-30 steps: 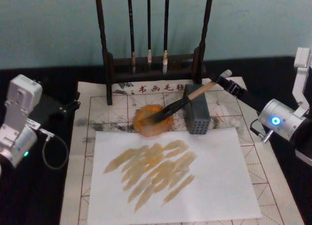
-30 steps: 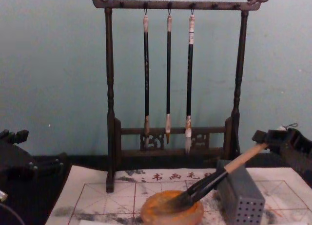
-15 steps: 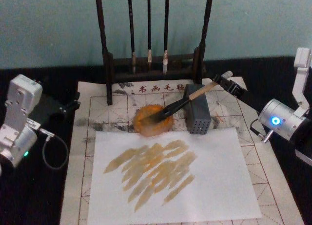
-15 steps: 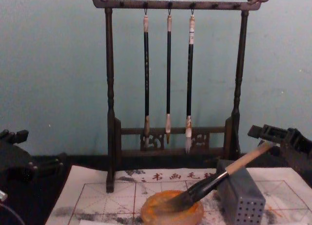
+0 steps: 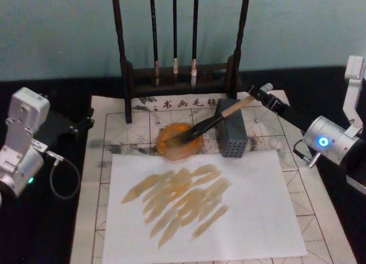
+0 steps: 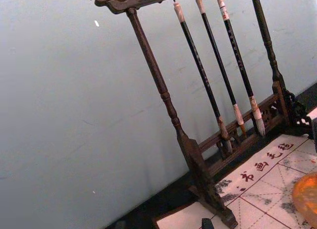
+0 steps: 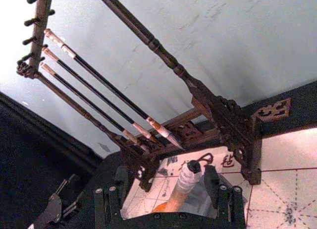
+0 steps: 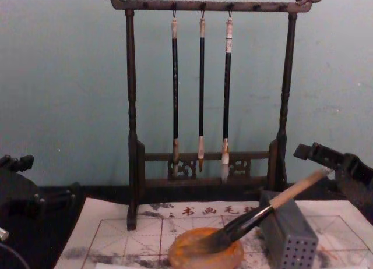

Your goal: Pick up the brush from the inkstone, write on the paper, then place the brush back to its original position.

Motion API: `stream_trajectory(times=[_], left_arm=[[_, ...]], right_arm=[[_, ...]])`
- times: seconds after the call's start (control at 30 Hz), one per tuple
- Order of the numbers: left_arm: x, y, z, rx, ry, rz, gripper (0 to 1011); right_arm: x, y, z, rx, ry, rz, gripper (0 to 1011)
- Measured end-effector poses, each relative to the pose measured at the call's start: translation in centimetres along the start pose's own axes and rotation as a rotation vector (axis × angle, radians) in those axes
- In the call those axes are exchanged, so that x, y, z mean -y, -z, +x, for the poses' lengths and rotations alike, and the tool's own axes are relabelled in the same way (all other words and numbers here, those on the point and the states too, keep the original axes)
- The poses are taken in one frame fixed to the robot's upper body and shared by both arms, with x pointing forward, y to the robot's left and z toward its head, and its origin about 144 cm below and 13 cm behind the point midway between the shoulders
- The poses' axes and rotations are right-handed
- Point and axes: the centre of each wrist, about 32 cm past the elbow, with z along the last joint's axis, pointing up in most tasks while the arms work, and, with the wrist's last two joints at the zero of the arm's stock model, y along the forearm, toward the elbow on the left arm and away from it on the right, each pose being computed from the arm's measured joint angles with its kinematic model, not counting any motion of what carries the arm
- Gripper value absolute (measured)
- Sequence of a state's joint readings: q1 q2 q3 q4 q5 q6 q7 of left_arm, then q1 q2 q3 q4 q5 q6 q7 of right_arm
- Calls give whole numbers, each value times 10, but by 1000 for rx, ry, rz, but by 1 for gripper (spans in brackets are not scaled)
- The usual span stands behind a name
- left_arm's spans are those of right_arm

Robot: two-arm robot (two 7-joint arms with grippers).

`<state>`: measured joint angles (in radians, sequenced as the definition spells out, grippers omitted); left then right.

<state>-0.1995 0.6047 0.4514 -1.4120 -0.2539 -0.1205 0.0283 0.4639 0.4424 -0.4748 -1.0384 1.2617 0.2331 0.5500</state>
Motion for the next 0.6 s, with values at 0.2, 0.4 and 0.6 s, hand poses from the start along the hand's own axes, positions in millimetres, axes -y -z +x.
stream_trajectory(times=[0.2, 0.4, 0.6], left_arm=[[0, 0, 0, 0, 0, 0, 1001], [0, 0, 0, 0, 0, 0, 1001], [0, 0, 0, 0, 0, 0, 1001]], right_arm=[[0, 0, 0, 0, 0, 0, 1002], [0, 0, 0, 0, 0, 0, 1002], [3, -3, -2, 11, -10, 4, 1002]])
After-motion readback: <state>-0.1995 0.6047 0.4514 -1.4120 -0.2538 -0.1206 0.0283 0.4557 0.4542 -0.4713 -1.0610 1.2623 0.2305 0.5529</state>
